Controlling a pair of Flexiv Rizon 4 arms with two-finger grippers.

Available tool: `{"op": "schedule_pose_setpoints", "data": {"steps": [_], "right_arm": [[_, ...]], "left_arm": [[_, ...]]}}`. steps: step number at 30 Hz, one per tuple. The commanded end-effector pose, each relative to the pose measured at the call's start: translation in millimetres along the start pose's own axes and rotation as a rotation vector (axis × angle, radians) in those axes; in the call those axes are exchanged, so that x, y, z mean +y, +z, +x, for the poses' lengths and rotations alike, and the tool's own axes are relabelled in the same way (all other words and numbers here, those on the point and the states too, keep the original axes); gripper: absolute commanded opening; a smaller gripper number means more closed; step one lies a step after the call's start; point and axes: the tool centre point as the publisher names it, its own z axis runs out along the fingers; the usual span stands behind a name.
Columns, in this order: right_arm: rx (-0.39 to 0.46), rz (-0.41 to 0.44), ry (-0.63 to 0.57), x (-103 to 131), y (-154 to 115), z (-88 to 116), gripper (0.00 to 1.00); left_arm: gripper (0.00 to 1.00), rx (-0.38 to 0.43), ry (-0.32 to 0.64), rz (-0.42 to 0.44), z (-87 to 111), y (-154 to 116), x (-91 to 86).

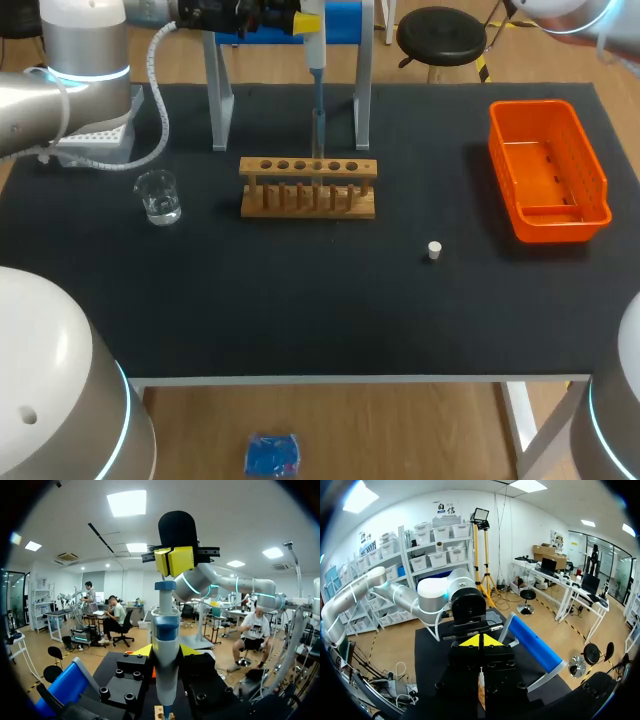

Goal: Invert the test tube, pick up the pipette, mount the tip to pipette, aspirate from beaker and dispense into the tube, eject the tip, return the pipette, and cap with the stopper.

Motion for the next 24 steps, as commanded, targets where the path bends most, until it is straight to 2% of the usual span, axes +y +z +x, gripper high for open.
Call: {"op": "schedule_pose_setpoints", "data": {"steps": [1, 24], "right_arm": [[-0.002, 0.009, 0.002, 2.6, 3.0, -2.3, 0.0], [-0.003, 0.023, 0.0, 0.8, 8.8, -6.9, 0.0]], "left_arm": [[0.0, -0.004, 0.001, 0.001, 1.3, 0.4, -0.2], [0.0, -0.004, 0.001, 0.001, 1.3, 0.4, -0.2]]}}
